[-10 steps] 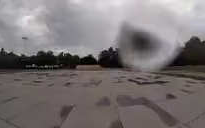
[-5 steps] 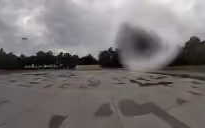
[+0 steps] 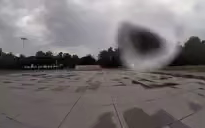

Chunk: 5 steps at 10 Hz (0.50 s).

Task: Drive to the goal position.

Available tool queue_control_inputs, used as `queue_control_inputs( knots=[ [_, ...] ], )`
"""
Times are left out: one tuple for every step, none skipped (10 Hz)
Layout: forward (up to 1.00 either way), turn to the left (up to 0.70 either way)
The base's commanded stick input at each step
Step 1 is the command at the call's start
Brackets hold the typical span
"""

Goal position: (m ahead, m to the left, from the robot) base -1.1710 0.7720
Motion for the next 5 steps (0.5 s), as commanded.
queue_control_inputs(
  knots=[
    [0.7, 0.0],
    [0.7, 0.0],
    [0.7, 0.0],
    [0.7, 0.0],
    [0.7, 0.0]
  ],
)
